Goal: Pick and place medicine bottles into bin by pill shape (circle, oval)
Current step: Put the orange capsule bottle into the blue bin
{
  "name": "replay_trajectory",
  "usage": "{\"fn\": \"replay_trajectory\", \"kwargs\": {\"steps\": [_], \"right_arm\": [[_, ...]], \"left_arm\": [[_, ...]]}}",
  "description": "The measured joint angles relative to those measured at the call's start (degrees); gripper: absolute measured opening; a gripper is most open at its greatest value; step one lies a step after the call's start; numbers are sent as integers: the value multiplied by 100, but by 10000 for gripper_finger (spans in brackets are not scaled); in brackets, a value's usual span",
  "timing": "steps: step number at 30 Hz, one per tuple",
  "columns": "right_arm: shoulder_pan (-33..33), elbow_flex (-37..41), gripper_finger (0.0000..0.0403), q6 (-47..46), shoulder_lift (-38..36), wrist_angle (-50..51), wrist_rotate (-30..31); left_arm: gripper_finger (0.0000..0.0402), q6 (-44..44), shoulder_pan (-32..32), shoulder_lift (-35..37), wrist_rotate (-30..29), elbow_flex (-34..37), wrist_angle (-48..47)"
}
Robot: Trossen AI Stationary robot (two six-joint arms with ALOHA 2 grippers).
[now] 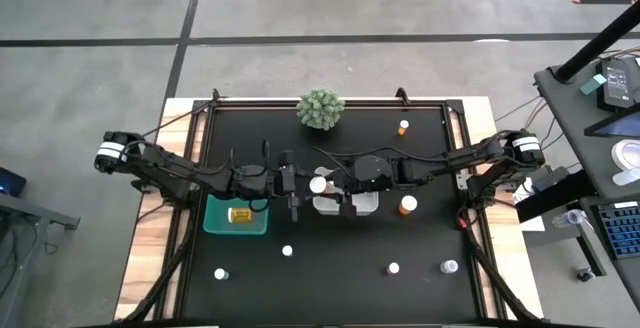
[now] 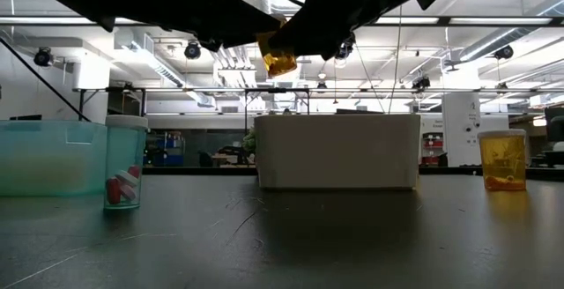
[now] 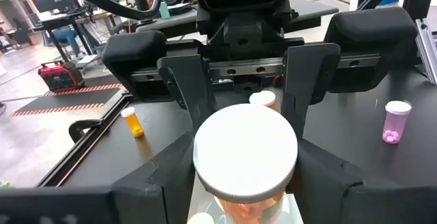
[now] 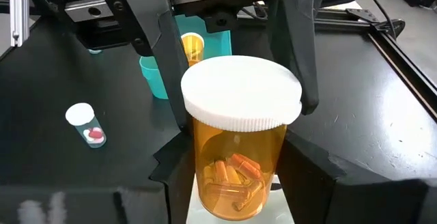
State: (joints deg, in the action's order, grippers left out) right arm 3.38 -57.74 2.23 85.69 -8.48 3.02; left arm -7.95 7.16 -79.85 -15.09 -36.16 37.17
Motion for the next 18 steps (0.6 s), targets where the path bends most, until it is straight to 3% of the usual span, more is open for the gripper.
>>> {"fn": "replay_trajectory", "kwargs": {"steps": [11, 18], "right_arm": [[-4, 2, 280, -85, -238, 245, 1], [-31, 2, 310, -82, -651, 544, 1]], "left_arm": [[179, 42, 202, 50, -313, 0, -106], [179, 441, 442, 496, -757, 2, -1061]]}}
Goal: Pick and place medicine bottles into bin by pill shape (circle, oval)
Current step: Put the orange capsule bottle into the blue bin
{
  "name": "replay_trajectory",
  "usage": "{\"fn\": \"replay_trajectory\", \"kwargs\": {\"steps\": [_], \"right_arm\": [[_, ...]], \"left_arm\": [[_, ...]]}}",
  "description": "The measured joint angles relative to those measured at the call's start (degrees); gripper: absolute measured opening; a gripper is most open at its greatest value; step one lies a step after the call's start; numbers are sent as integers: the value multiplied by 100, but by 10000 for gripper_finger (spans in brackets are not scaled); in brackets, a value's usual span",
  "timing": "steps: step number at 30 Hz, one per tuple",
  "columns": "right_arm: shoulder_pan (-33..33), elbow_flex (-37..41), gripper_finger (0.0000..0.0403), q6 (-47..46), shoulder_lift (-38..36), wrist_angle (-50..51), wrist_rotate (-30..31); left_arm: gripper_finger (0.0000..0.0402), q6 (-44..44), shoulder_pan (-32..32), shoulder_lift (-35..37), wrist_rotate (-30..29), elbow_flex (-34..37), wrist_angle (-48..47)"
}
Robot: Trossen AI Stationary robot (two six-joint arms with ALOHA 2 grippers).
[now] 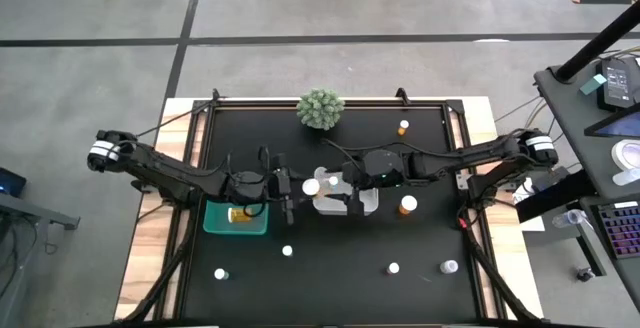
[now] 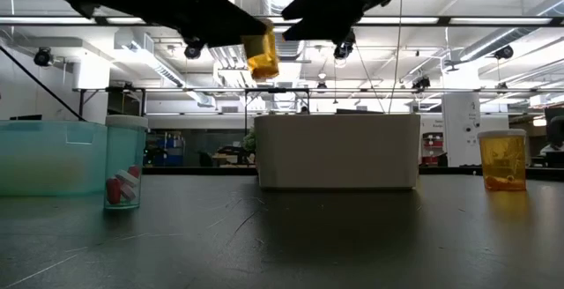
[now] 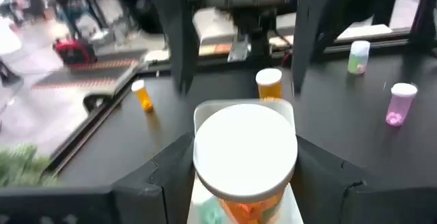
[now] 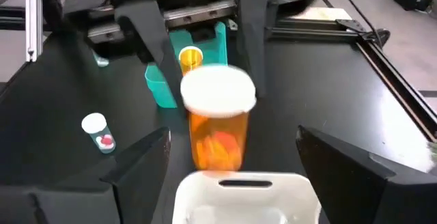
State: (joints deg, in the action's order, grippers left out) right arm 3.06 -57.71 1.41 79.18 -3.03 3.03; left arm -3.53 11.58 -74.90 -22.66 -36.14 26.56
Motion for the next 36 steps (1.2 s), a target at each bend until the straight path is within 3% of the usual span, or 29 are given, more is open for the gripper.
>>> {"fn": "replay_trajectory", "kwargs": {"steps": [4, 9, 15, 21, 25, 30, 36], "right_arm": [[-36, 4, 306, 2, -192, 179, 11], [-38, 11, 296, 59, -134, 71, 13], [-38, 13, 290, 83, 137, -263, 12], [-80, 13, 293, 73, 234, -323, 10], [-104, 13, 289, 74, 234, -329, 8], [-149, 13, 289, 106, 234, -365, 9], [-198, 13, 288, 111, 234, -371, 8]], "left_arm": [[179, 808, 293, 665, -87, 0, -1433], [179, 2182, 743, 1713, -585, -305, -4215], [179, 3568, 1166, 2782, -970, -185, -5983], [179, 3947, 1324, 3149, -1039, 496, -6001], [179, 4098, 1324, 3101, -1090, 897, -5964], [191, 3780, 1324, 2988, -1165, 1321, -5206], [196, 3718, 1324, 2725, -1175, 1511, -4886]]}}
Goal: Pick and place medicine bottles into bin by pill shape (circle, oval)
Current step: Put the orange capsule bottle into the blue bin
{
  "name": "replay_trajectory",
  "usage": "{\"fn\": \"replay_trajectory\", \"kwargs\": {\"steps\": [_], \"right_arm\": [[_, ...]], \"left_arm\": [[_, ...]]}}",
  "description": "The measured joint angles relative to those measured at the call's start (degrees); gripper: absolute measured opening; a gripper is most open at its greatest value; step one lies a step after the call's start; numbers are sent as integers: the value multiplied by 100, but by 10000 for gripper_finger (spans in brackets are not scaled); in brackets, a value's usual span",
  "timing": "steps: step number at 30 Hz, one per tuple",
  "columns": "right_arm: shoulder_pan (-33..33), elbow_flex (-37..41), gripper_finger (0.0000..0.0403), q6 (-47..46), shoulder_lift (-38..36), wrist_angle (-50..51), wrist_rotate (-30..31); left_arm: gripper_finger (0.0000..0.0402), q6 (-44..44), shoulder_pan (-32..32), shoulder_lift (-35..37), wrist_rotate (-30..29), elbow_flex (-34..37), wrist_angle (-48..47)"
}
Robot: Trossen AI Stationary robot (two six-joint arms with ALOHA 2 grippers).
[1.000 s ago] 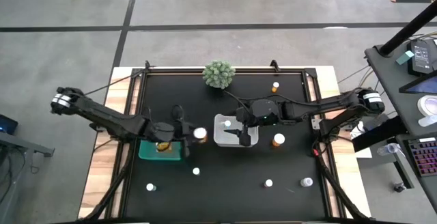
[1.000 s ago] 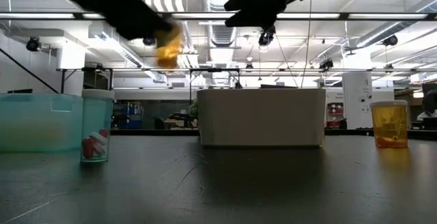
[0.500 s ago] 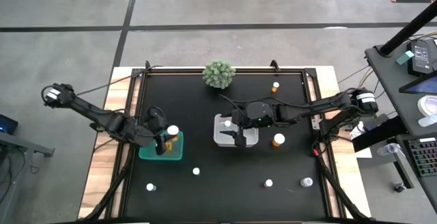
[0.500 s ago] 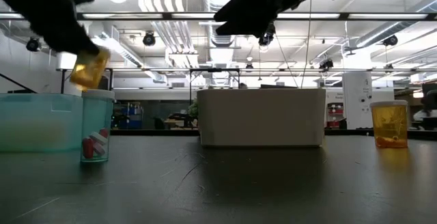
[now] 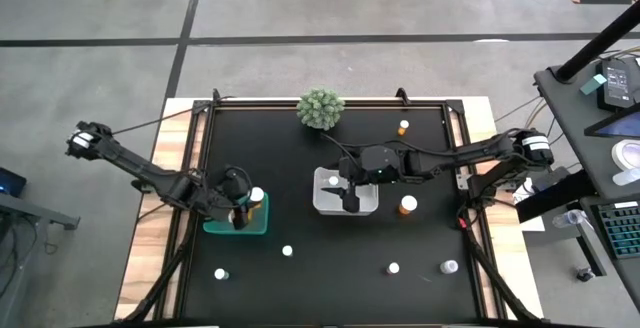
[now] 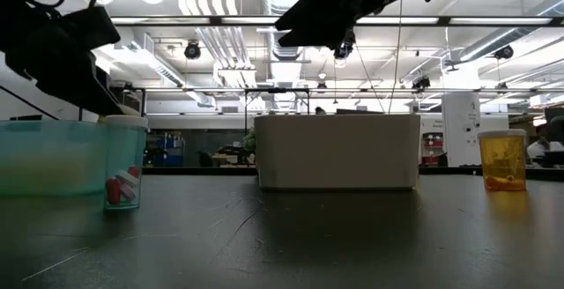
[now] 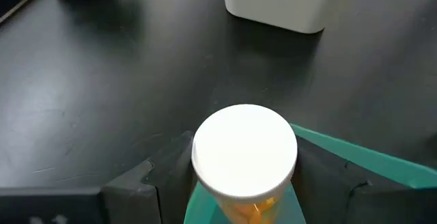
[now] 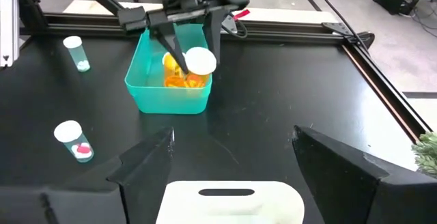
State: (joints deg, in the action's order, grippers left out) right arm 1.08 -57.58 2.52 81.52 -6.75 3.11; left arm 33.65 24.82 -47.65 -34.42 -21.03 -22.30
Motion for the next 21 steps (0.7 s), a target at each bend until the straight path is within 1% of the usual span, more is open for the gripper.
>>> {"fn": "replay_trajectory", "kwargs": {"steps": [4, 7, 14, 21], "right_arm": [[0, 0, 286, 8, 0, -2, 0], [0, 0, 288, 6, 0, -2, 0], [0, 0, 289, 34, 0, -10, 0], [0, 0, 293, 46, 0, -43, -2]], "left_arm": [[198, -153, -2, -234, 2, 167, 463], [199, -293, -2, -411, -2, 186, 629], [200, -271, -5, -664, -70, 163, 681], [201, -296, -4, -586, -21, 163, 654]]}}
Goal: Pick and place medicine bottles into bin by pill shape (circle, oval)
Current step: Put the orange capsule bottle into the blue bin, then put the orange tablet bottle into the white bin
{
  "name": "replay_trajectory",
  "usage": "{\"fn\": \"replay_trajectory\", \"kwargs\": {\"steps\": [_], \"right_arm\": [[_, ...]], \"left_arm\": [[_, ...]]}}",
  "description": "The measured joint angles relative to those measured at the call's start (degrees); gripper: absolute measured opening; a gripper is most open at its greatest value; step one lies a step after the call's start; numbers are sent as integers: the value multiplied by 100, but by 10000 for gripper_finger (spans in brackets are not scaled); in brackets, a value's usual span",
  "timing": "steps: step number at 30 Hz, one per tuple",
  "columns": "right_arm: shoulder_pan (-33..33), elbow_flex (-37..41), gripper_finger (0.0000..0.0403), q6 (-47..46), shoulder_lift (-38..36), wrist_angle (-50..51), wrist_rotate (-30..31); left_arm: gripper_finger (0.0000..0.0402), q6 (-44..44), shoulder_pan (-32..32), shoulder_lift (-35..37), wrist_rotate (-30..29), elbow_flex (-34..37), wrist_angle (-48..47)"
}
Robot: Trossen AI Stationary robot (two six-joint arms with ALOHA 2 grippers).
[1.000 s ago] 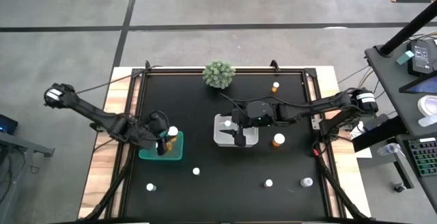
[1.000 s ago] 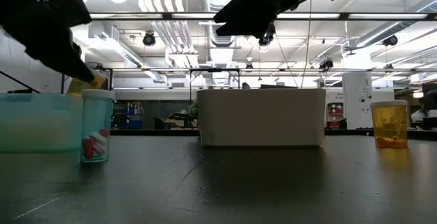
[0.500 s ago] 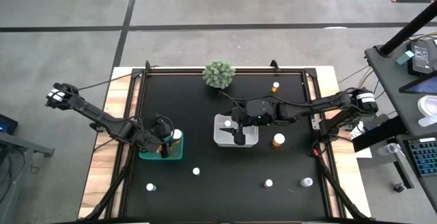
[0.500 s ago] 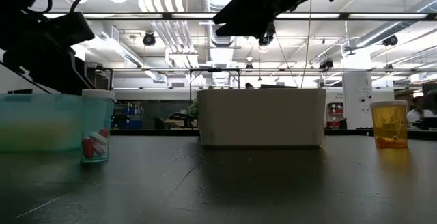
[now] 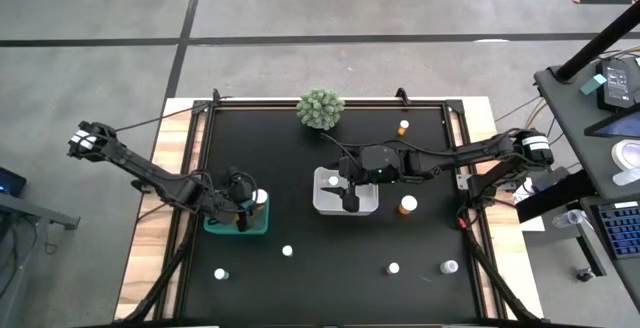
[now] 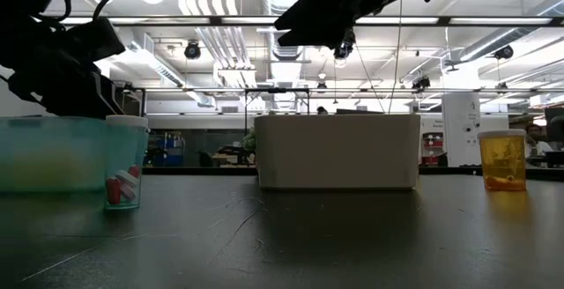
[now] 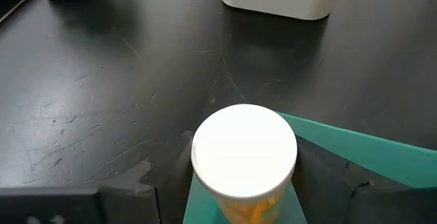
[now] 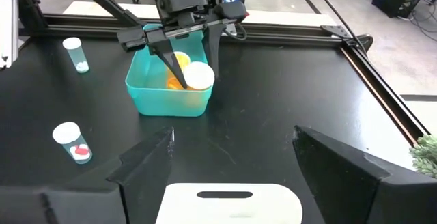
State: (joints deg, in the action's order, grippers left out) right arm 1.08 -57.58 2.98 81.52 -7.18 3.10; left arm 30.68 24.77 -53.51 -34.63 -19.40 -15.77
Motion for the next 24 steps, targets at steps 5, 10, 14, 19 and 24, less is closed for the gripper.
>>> {"fn": "replay_trajectory", "kwargs": {"steps": [5, 10, 14, 19, 24], "right_arm": [[0, 0, 294, 25, 0, 0, -1], [0, 0, 294, 94, 0, 2, -5], [0, 0, 298, 105, 0, 5, -5], [0, 0, 297, 85, 0, 61, -5], [0, 0, 299, 65, 0, 96, -5]], "left_arm": [[201, -66, 0, 89, 67, -21, -37], [219, -154, 0, 150, 281, -31, -31], [257, -262, 3, 141, 292, -50, -31], [303, -686, 2, 152, 334, -202, -31], [317, -1027, 4, 165, 706, -608, -22]]}}
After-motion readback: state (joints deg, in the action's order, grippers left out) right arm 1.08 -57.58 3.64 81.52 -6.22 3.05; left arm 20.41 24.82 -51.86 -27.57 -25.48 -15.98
